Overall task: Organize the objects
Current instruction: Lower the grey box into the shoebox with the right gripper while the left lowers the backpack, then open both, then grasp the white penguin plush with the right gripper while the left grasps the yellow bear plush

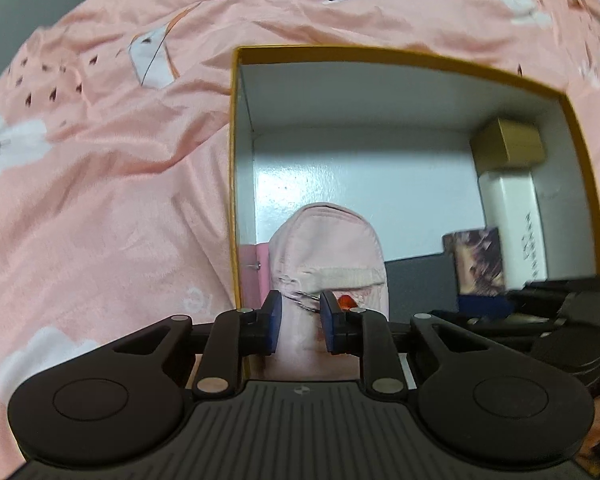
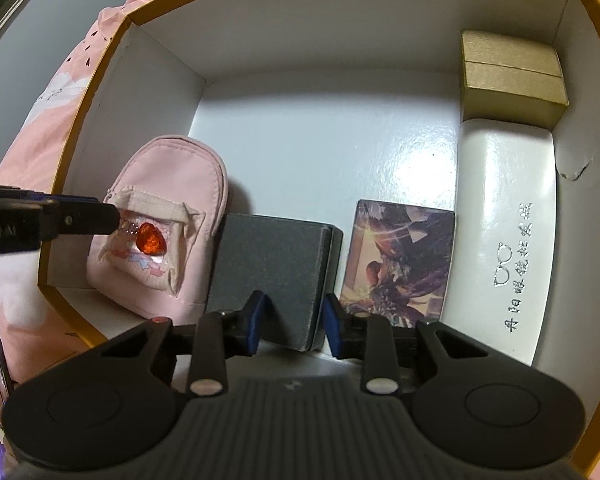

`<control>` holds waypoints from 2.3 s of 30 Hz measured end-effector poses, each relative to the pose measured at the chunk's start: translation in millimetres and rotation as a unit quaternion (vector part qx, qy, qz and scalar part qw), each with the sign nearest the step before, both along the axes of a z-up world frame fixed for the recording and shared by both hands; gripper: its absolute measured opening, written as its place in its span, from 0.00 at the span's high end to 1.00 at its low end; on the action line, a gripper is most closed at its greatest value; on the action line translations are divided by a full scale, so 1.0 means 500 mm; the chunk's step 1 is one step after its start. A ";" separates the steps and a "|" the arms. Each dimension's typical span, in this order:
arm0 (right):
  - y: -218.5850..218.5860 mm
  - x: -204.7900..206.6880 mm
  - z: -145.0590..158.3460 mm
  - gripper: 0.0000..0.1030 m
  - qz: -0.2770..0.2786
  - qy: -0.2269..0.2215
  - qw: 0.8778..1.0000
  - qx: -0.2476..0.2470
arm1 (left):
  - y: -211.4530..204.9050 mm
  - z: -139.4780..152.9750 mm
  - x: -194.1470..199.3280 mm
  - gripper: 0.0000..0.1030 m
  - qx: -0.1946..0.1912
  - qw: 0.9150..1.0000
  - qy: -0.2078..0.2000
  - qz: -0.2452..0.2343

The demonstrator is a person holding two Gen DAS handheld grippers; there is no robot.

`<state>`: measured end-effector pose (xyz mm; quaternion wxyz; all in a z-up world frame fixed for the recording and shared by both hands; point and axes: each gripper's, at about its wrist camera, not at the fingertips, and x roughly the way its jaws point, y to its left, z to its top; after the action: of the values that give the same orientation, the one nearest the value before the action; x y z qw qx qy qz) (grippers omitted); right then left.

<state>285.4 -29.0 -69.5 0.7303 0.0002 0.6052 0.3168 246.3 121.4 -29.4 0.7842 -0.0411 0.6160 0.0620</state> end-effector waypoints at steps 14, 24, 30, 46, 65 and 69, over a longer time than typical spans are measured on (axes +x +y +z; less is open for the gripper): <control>-0.003 0.001 0.014 0.66 -0.008 -0.027 1.000 -0.011 | -0.003 0.087 -0.045 0.74 0.003 0.995 -0.103 -0.016; 0.006 -0.001 0.007 0.70 -0.015 -0.019 1.000 -0.002 | -0.013 0.092 -0.111 0.74 -0.034 0.989 -0.142 -0.015; 0.003 -0.025 0.043 0.69 -0.005 -0.065 0.998 0.000 | -0.034 0.099 -0.158 0.73 -0.047 0.985 -0.166 -0.020; -0.137 -0.227 0.181 0.55 -0.016 -0.178 0.984 0.016 | -0.118 0.019 -0.270 0.73 -0.129 0.984 -0.119 -0.004; -0.163 -0.326 0.090 0.54 -0.009 -0.065 0.998 -0.009 | -0.092 -0.045 -0.286 0.53 -0.206 0.978 -0.028 0.032; -0.157 -0.325 0.079 0.51 -0.003 -0.063 0.998 -0.018 | -0.101 -0.056 -0.277 0.49 -0.216 0.976 -0.012 0.032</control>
<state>123.1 -107.4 -30.3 0.7679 -0.0309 0.5635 0.3031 107.9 70.7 -57.2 0.7616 -0.2301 0.6040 -0.0477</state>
